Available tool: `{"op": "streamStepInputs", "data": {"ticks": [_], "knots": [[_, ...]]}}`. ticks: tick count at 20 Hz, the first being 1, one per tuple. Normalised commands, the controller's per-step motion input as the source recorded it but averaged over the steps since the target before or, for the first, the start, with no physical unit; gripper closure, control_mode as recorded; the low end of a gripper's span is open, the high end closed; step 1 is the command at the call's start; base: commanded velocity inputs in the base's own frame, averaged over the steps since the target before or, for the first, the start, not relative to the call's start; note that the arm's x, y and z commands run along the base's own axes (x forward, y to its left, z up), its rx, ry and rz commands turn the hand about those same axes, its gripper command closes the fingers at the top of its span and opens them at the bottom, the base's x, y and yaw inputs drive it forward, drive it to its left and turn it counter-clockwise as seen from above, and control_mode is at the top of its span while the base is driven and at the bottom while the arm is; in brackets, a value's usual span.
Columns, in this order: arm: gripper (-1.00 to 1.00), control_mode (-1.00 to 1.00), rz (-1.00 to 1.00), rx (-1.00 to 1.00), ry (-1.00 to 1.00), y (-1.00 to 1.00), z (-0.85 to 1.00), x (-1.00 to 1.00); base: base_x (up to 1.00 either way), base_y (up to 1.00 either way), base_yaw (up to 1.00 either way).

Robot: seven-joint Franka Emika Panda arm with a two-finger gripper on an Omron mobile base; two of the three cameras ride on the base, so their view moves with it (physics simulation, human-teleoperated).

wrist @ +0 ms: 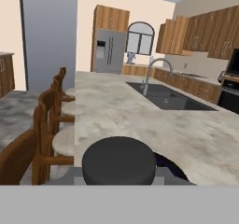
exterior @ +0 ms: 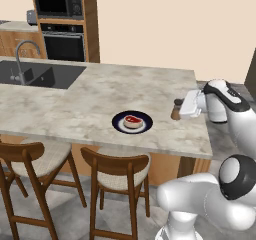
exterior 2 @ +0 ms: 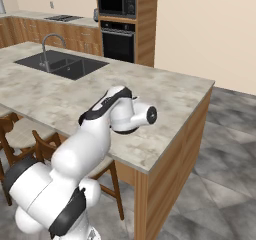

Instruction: Retrieve the shaker from the cabinet and place it next the steak on a plate on the dining table.

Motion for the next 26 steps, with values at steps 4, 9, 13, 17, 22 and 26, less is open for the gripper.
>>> {"op": "streamStepInputs", "data": {"ticks": [4,9,13,17,22,26], "knots": [[1.0,-1.0,0.0,0.01,0.1,-0.03,-0.29,0.1,0.0,0.0,0.0],[1.0,-1.0,0.0,0.0,0.08,0.0,-0.26,0.1,0.0,0.0,0.0],[1.0,-1.0,0.0,0.0,0.06,0.0,-0.3,0.12,0.0,0.0,0.0],[1.0,-1.0,0.0,0.01,0.02,-0.01,-0.31,0.13,0.0,0.0,0.0],[1.0,-1.0,0.0,0.0,0.0,0.0,-0.33,0.17,0.0,0.0,0.0],[1.0,-1.0,0.0,0.01,0.0,0.0,-0.36,0.21,0.0,0.0,0.0]]}}
